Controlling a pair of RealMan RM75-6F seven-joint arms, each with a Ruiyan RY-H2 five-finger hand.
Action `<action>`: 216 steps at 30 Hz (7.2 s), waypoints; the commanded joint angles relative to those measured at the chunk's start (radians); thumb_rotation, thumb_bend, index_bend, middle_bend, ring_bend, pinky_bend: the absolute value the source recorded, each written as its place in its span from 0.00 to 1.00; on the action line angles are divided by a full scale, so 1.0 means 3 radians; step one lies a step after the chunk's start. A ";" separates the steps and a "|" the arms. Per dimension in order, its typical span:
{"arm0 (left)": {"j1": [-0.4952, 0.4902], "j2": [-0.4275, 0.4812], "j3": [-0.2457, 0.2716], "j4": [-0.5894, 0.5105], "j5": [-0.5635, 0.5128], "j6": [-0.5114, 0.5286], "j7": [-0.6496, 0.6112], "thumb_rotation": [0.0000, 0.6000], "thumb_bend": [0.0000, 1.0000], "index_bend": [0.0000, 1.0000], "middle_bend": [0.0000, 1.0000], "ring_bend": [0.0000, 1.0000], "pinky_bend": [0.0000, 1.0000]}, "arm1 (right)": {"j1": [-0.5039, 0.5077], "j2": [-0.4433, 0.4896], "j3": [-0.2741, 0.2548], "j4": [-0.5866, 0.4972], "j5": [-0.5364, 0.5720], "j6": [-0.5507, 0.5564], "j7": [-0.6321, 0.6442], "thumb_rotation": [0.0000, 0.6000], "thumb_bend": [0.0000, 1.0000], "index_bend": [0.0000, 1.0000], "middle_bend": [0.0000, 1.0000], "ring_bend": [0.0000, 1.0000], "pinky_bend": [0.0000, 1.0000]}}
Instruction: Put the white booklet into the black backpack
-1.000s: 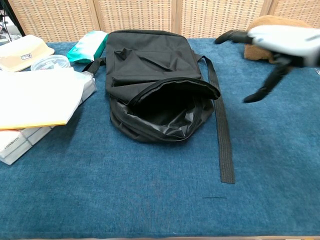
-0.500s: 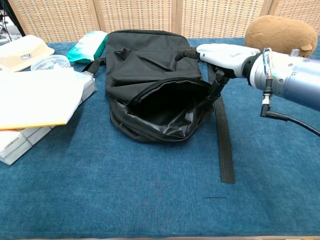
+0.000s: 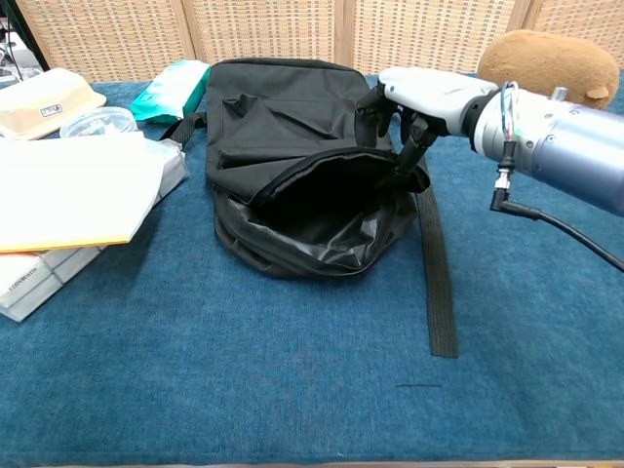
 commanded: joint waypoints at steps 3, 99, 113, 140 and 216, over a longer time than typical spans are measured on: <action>-0.0165 -0.0178 0.0085 0.0125 0.0196 -0.0169 0.0134 1.00 0.00 0.00 0.00 0.00 0.00 | -0.0005 0.0034 -0.0022 0.0007 -0.0073 0.0080 0.0021 1.00 0.53 0.59 0.56 0.44 0.50; -0.1604 -0.2265 0.0472 0.2910 0.1952 0.2137 -0.0811 1.00 0.61 0.81 0.65 0.61 0.72 | 0.0381 0.0590 0.0238 -0.0261 0.0767 -0.0327 0.0041 1.00 0.55 0.62 0.58 0.44 0.51; -0.2098 -0.2516 0.0536 0.3296 0.2077 0.2074 -0.0875 1.00 0.61 0.81 0.65 0.61 0.72 | 0.0512 0.0761 0.0285 -0.0316 0.1014 -0.0692 0.0327 1.00 0.57 0.63 0.59 0.44 0.51; -0.2655 -0.2888 0.0753 0.4426 0.1665 0.1309 -0.1368 1.00 0.60 0.81 0.65 0.61 0.72 | 0.0559 0.1000 0.0329 -0.0296 0.0735 -0.1113 0.1182 1.00 0.57 0.64 0.60 0.44 0.51; -0.3035 -0.2890 0.0990 0.4665 0.1082 -0.0466 -0.1108 1.00 0.59 0.78 0.63 0.54 0.72 | 0.0640 0.1365 0.0297 -0.0972 0.1047 -0.0963 0.1614 1.00 0.60 0.65 0.62 0.45 0.51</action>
